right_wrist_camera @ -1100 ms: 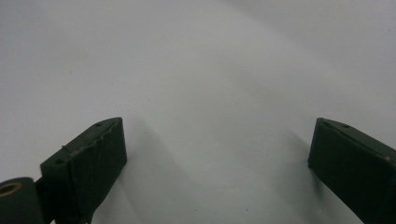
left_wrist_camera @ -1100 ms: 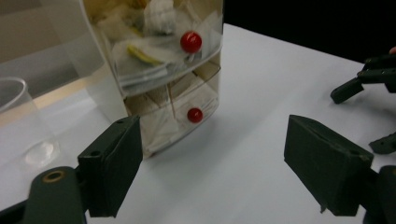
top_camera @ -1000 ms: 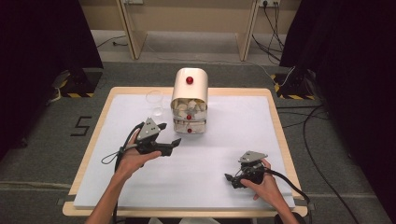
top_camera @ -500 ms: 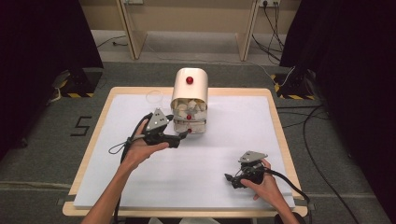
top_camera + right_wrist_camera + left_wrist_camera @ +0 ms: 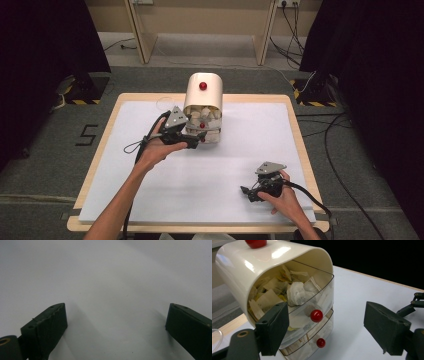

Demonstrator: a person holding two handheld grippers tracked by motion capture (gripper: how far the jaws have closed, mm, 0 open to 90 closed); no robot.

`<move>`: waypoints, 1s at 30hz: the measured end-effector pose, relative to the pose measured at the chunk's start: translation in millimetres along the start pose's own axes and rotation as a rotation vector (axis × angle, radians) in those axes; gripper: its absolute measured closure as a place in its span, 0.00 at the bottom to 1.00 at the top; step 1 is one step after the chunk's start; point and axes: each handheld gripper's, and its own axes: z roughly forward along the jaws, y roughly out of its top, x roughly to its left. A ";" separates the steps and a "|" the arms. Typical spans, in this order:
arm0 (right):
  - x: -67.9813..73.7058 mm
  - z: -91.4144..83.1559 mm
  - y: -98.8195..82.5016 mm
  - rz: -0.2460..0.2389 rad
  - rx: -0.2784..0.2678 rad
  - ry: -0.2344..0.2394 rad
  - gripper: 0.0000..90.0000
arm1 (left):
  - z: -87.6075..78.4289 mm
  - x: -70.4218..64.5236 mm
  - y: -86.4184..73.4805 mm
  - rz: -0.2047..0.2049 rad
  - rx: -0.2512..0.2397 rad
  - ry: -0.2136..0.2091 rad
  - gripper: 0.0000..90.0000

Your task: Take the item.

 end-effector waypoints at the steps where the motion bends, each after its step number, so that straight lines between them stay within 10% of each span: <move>1: 0.0 0.0 0.0 0.000 0.000 0.000 0.05 | 2.7 0.9 1.1 -0.002 0.004 0.000 0.22; 30: 0.1 0.3 0.0 -0.002 0.000 0.003 0.04 | 4.6 -7.4 0.0 0.055 0.058 0.013 0.22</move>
